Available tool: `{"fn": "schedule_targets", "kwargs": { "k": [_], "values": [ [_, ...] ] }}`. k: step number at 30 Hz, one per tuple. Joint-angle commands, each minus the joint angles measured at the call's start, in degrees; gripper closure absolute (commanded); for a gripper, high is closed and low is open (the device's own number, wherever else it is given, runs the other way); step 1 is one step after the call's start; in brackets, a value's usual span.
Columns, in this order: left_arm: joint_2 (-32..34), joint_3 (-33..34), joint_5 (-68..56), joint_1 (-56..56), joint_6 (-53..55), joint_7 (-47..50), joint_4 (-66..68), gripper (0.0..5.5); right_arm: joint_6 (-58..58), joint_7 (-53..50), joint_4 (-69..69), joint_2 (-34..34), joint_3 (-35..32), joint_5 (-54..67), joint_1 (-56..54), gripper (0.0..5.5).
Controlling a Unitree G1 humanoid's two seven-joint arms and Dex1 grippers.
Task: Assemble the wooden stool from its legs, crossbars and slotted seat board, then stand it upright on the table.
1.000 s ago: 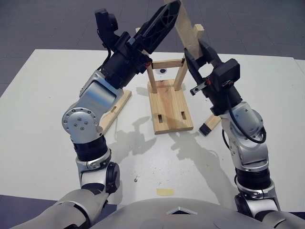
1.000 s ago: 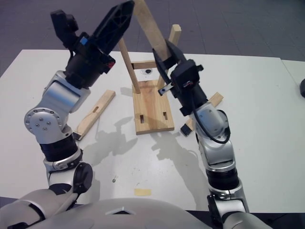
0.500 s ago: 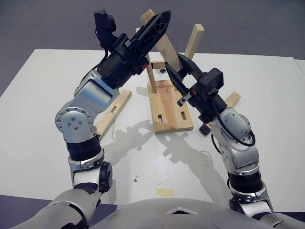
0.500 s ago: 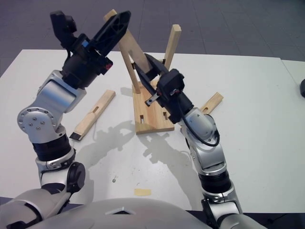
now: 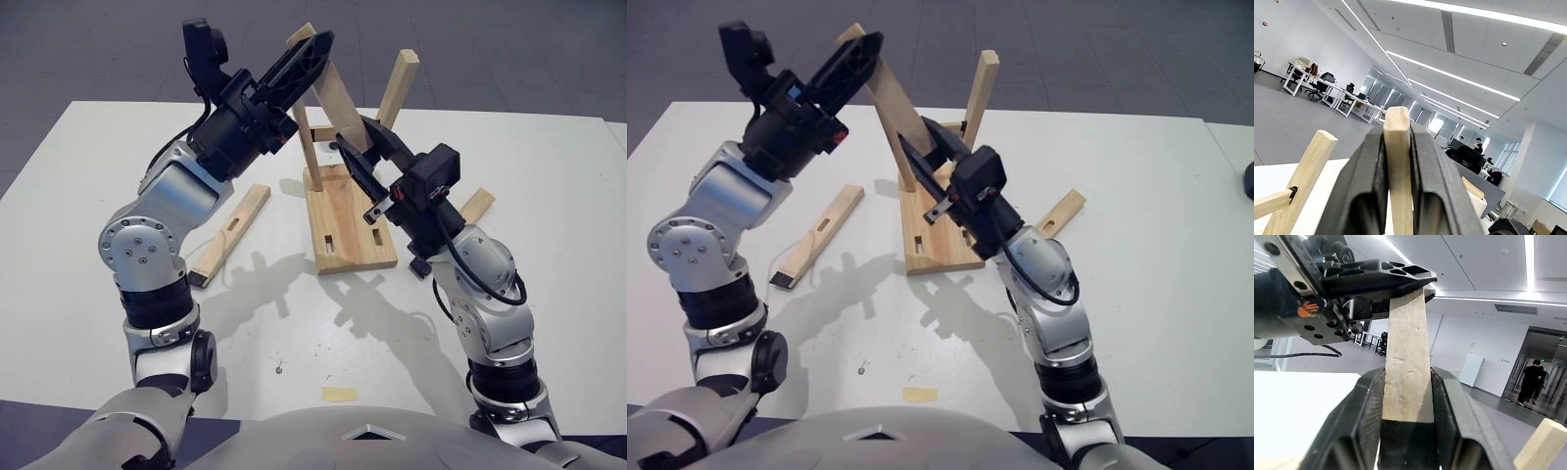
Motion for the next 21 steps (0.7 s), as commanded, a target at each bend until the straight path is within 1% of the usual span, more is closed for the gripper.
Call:
{"fn": "schedule_targets", "kwargs": {
  "k": [1, 5, 6, 8, 10, 14, 17, 19, 21],
  "values": [
    [6.19, 5.51, 2.08, -0.17, -2.21, -1.28, 0.98, 5.08, 1.78, -1.84, 1.8, -0.07, -2.27, -0.75, 1.56, 3.39],
    [13.77, 9.06, 10.84, 6.79, -4.75, -4.76, 3.66, 5.08, 2.88, -3.2, 2.25, -0.09, -4.58, -0.69, 2.54, 2.7],
    [14.82, 8.82, 13.51, 9.03, -5.17, -5.13, 4.19, 5.08, 3.0, -3.48, 2.42, -0.11, -5.12, -0.64, 2.72, 2.6],
    [16.23, 4.94, 21.36, 15.27, -8.18, -8.43, 4.68, 5.08, 3.28, -4.18, 2.08, -0.05, -6.14, -0.56, 3.41, 2.26],
    [15.85, 1.16, 28.76, 20.63, -12.77, -11.3, 6.08, 5.08, 3.39, -4.61, 2.25, 0.06, -6.65, -0.72, 3.78, 1.89],
    [12.58, -1.07, 38.61, 23.55, -22.31, -13.05, 13.57, 5.08, 3.63, -4.82, 2.57, 0.11, -7.13, -0.36, 4.04, 1.21],
    [11.37, 0.85, 40.6, 23.03, -26.3, -14.06, 17.87, 5.08, 4.05, -4.5, 2.38, -0.37, -7.91, 0.24, 4.53, 0.74],
    [11.73, 2.43, 40.33, 22.63, -27.19, -15.02, 18.78, 5.08, 4.37, -4.35, 2.27, -0.56, -8.16, 0.38, 4.72, 0.44],
    [12.17, 2.54, 40.9, 22.34, -27.48, -15.94, 19.3, 5.08, 4.64, -4.34, 1.98, -0.6, -8.31, 0.35, 5.15, 0.21]
  ]
}}
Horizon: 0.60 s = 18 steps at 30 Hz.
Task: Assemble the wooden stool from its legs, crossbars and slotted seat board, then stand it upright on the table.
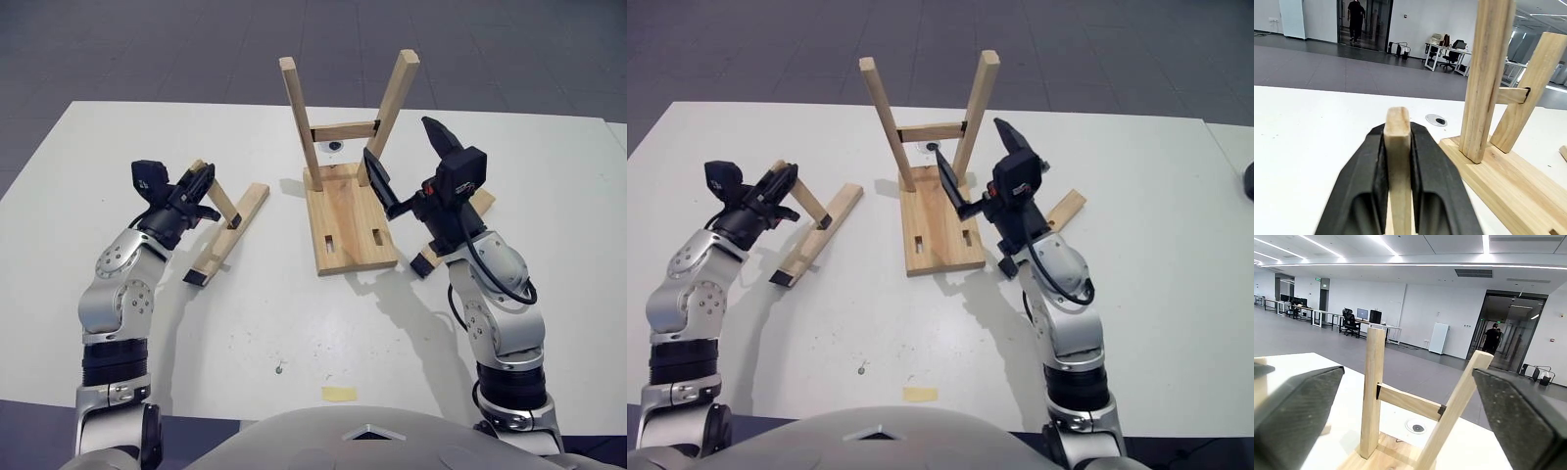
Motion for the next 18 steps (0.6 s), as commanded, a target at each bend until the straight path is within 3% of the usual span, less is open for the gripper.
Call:
{"fn": "schedule_targets", "kwargs": {
  "k": [1, 10, 18],
  "values": [
    [0.83, 1.16, 1.78, -0.66, -1.05, -1.69, 1.9, 5.08, 1.15, 0.3, -0.43, -0.42, -0.49, 0.35, 0.97, 0.1],
    [0.08, 0.73, 3.19, -0.12, -1.28, -3.87, 4.14, 5.08, 1.49, 0.34, -0.51, -0.12, 0.05, -0.06, 0.97, 0.1],
    [-3.37, -3.0, 9.58, 3.54, -9.84, -6.6, 12.53, 5.08, 1.6, -0.01, -0.61, 0.35, 0.39, -0.13, 0.73, 0.1]
  ]
}}
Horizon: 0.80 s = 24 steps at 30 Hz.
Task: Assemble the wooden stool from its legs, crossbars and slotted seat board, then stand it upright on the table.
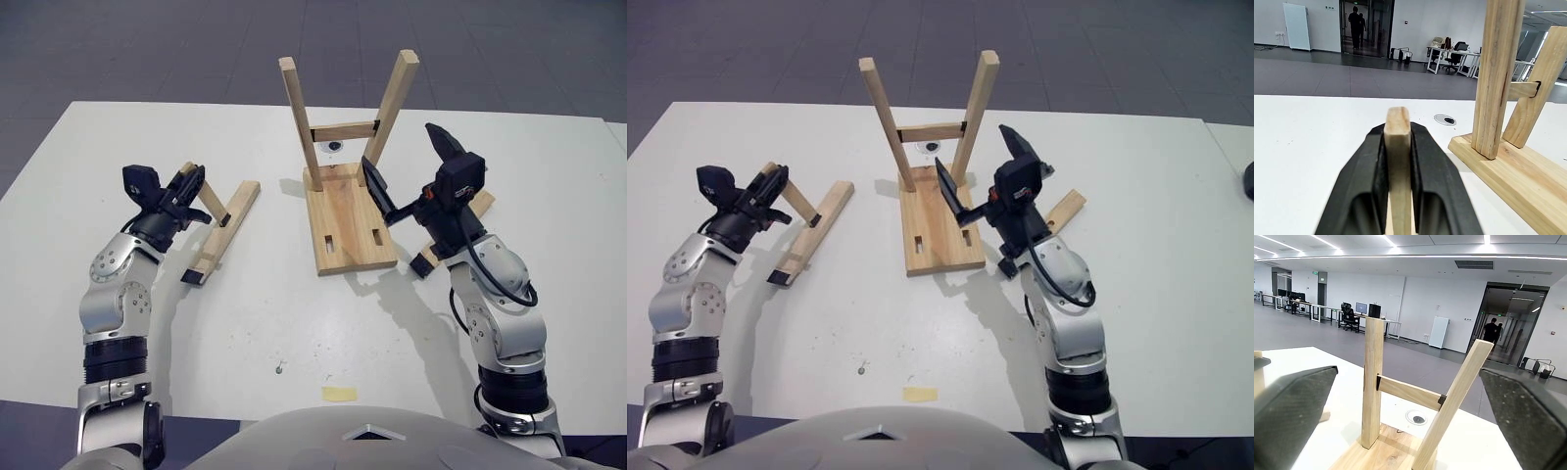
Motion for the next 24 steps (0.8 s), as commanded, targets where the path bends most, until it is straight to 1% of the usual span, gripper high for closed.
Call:
{"fn": "schedule_targets", "kwargs": {
  "k": [1, 4, 7, 10, 14, 18, 22, 23, 24],
  "values": [
    [-2.41, -3.08, 5.13, 3.5, -3.39, -1.42, 8.79, 5.08, 0.79, -0.06, -0.55, 0.23, 0.26, 0.03, -0.21, 0.1],
    [-2.65, -4.25, 7.86, 4.48, -7.83, -2.2, 13.7, 5.08, 0.96, 0.19, -0.49, 0.25, 0.55, 0.12, -0.59, 0.1],
    [-3.03, -5.13, 8.91, 7.93, -10.43, -3.02, 16.12, 5.08, 1.01, 0.01, -0.54, 0.25, 0.38, -0.02, -0.89, 0.1],
    [-3.07, -5.62, 9.43, 11.94, -12.15, -2.96, 15.88, 5.08, 1.06, 0.02, -0.47, 0.17, 0.34, -0.06, -1.06, 0.1],
    [-3.02, -5.42, 8.22, 14.32, -11.91, -2.63, 14.53, 5.08, 1.17, 0.18, -0.51, -0.11, 0.1, 0.01, -1.28, 0.1],
    [-2.76, -6.11, 8.59, 13.86, -11.73, -2.52, 14.18, 5.08, 1.03, 0.17, -0.45, -0.09, 0.21, -0.11, -1.47, 0.1],
    [-2.87, -4.66, 6.02, 10.98, -10.16, -1.6, 11.86, 5.08, 0.99, 0.34, -0.27, -0.2, 0.36, -0.18, -1.47, 0.1],
    [-2.85, -4.12, 5.02, 10.13, -9.45, -1.2, 10.67, 4.71, 0.97, 0.39, -0.28, -0.24, 0.41, -0.2, -1.39, 0.1],
    [-2.83, -3.47, 3.74, 9.24, -8.51, -0.73, 9.24, 4.65, 0.96, 0.42, -0.28, -0.27, 0.44, -0.23, -1.35, 0.1]
  ]
}}
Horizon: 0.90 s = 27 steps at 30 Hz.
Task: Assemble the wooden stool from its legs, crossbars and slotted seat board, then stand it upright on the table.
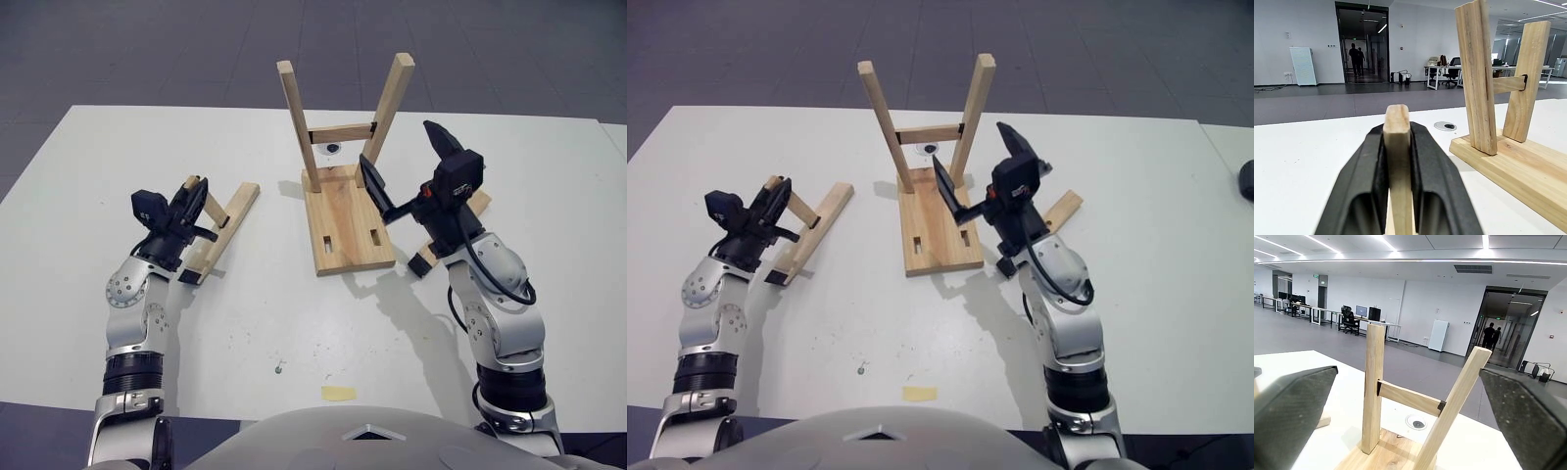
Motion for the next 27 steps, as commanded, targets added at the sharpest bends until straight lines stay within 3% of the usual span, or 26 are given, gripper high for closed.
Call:
{"fn": "schedule_targets", "kwargs": {
  "k": [1, 6, 15, 22, 27],
  "values": [
    [-0.46, -0.11, -0.82, 3.95, 11.79, 2.26, 1.08, 4.55, 0.67, 0.4, -0.21, -0.45, 0.09, -0.25, -0.51, 0.1],
    [0.36, 6.08, -9.95, -2.12, 19.98, 4.53, -7.78, 3.77, 1.42, -0.58, -0.11, 0.78, -0.22, 0.56, -0.67, 0.1],
    [3.43, 9.51, -16.17, -16.45, 28.92, 8.48, -15.79, 2.15, 1.18, -0.75, -0.07, 1.46, 0.29, 0.14, -0.31, 0.1],
    [4.74, 7.27, -14.56, -23.83, 31.18, 7.44, -15.35, 1.01, 1.35, -1.27, -0.3, 1.92, 0.48, -0.1, -0.66, 0.1],
    [0.66, 1.78, -8.27, -19.18, 28.59, 4.71, -1.39, 0.21, 1.11, -1.54, -0.42, 2.17, 1.17, -0.82, -0.62, 0.1]
  ]
}}
